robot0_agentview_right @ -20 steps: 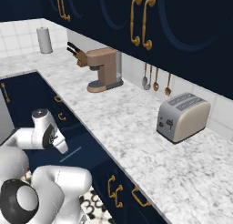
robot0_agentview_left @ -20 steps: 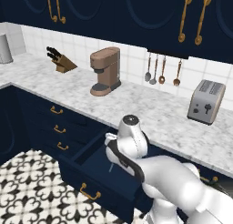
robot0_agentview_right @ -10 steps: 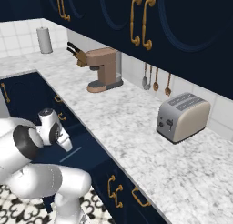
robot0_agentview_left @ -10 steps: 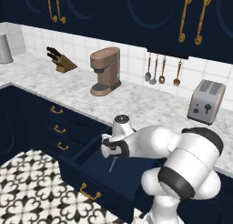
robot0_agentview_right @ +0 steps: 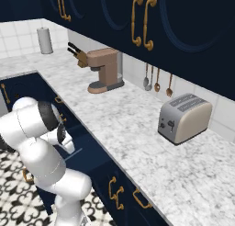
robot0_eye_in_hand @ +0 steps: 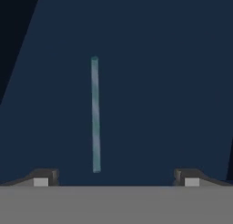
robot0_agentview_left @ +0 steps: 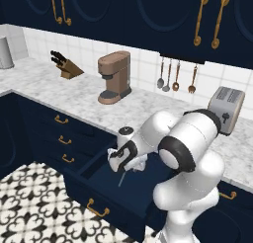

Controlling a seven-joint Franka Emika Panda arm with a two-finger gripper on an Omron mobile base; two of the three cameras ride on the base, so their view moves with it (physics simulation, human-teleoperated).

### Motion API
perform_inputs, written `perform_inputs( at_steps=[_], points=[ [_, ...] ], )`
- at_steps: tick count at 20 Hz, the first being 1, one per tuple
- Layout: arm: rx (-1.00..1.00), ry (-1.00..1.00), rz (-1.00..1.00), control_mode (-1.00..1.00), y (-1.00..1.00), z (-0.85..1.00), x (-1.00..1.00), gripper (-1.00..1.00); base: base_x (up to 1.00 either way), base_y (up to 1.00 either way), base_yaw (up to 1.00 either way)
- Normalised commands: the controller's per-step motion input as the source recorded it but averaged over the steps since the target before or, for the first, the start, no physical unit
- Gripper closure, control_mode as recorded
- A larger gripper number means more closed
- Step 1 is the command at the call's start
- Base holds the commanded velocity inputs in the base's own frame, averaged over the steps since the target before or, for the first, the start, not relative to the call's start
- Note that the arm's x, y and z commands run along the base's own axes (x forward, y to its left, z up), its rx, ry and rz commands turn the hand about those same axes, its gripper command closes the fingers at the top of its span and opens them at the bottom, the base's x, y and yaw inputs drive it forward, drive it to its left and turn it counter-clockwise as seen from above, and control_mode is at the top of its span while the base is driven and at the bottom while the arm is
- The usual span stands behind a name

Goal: Take a straw from the drawer in front and place it inside the glass cup on the dining counter.

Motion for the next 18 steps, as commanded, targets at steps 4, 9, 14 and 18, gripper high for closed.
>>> perform_inputs(
  at_steps=[4,9,14,18],
  points=[
    [0.0,-0.02,0.0,-1.0,0.0,-0.57,0.05,-1.0,0.0,0.0,0.0],
    [0.0,0.0,0.0,-1.0,0.0,-0.3,0.32,-1.0,0.0,0.0,0.0],
    [-0.01,0.0,0.0,-1.0,0.04,-0.13,0.47,-1.0,0.0,0.0,0.0],
    [-0.08,0.0,0.0,-1.0,0.21,-0.21,0.11,-1.0,0.0,0.0,0.0]
  ],
)
